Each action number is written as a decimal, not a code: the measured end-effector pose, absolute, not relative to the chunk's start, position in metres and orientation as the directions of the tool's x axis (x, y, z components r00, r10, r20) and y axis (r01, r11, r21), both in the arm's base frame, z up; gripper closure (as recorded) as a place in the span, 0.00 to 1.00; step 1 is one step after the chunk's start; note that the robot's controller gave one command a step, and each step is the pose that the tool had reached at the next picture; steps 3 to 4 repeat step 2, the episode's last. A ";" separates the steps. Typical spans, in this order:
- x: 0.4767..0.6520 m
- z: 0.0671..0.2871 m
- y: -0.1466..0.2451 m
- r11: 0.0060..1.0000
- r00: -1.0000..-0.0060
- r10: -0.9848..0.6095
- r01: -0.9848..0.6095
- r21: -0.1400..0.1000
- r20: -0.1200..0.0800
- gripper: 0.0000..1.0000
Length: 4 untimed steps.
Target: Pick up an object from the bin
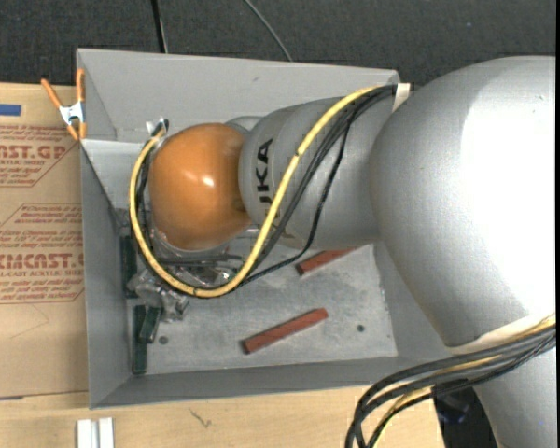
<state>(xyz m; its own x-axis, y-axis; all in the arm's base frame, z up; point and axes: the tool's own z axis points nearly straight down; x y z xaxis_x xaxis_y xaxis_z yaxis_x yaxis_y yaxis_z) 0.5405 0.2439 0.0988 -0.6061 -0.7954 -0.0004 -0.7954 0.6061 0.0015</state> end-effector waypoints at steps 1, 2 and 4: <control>0.523 0.106 0.228 0.609 -0.609 -0.793 -0.793 0.000 -0.005 1.00; 0.538 0.237 0.231 0.620 -0.620 -0.785 -0.785 0.000 -0.004 1.00; 0.538 0.237 0.231 0.620 -0.620 -0.785 -0.785 0.000 -0.004 1.00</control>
Offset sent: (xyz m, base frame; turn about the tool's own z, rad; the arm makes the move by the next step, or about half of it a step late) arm -0.0030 -0.0141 0.1377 0.0171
